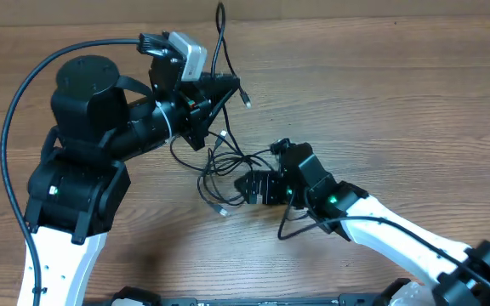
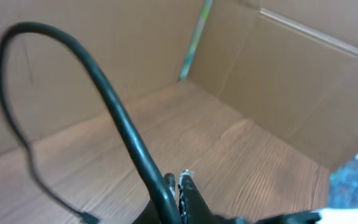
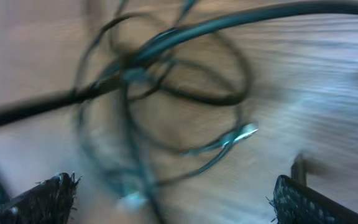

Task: Untangle cables

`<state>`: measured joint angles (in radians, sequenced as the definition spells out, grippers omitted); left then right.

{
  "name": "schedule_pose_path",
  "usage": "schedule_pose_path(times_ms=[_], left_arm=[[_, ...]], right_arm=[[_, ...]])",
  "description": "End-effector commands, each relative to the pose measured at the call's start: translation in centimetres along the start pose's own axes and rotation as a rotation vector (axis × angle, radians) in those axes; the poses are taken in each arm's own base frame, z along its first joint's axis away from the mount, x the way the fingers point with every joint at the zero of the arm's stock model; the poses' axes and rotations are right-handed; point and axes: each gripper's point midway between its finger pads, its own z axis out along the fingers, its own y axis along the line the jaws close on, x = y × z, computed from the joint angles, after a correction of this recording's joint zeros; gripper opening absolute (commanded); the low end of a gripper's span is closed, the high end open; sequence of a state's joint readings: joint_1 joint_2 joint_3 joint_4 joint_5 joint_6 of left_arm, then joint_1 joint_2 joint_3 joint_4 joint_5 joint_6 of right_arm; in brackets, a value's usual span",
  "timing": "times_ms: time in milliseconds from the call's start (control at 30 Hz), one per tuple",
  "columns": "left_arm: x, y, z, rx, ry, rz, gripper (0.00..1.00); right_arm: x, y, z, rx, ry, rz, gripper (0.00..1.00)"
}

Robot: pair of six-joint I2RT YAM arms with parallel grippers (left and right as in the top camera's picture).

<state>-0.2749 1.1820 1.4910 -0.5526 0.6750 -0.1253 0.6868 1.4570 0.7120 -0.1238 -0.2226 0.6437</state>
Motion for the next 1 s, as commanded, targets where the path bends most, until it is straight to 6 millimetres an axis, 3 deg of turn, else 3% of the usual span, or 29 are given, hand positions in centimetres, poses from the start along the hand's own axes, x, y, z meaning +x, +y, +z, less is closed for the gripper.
schedule_pose_path(times_ms=[0, 100, 233, 367, 533, 633, 700, 800, 967], left_arm=[[-2.7, -2.5, -1.7, 0.049, -0.07, -0.002, 0.04], [-3.2, -2.8, -2.1, 0.049, -0.082, 0.008, 0.04], [-4.1, -2.3, -3.3, 0.013, -0.11, 0.01, 0.04], [-4.8, -0.3, -5.5, -0.076, -0.148, -0.03, 0.04], [-5.3, 3.0, -8.8, -0.226, -0.198, -0.088, 0.04], [-5.3, 4.8, -10.2, -0.296, -0.215, -0.126, 0.04], [-5.0, 5.7, -10.6, -0.326, -0.212, -0.144, 0.04], [-4.6, 6.9, -10.6, -0.356, -0.201, -0.169, 0.04], [-4.2, 10.6, -11.1, -0.501, -0.24, -0.322, 0.04]], right_arm=[[-3.6, -1.7, 0.5, 0.103, -0.185, 0.098, 0.98], [-6.4, -2.3, -0.2, 0.137, -0.335, 0.16, 0.96], [-9.5, -6.2, -2.5, 0.294, -0.557, 0.325, 0.95], [-11.0, -10.3, -4.4, 0.382, -0.629, 0.437, 0.95], [-11.7, -17.2, -7.5, 0.536, -0.653, 0.561, 0.92], [-11.7, -18.8, -7.9, 0.529, -0.604, 0.574, 0.93], [-11.9, -17.5, -7.0, 0.433, -0.506, 0.47, 0.94], [-11.5, -12.9, -5.8, 0.215, -0.356, 0.253, 1.0], [-9.6, -5.5, -7.2, -0.082, -0.229, 0.108, 1.0]])
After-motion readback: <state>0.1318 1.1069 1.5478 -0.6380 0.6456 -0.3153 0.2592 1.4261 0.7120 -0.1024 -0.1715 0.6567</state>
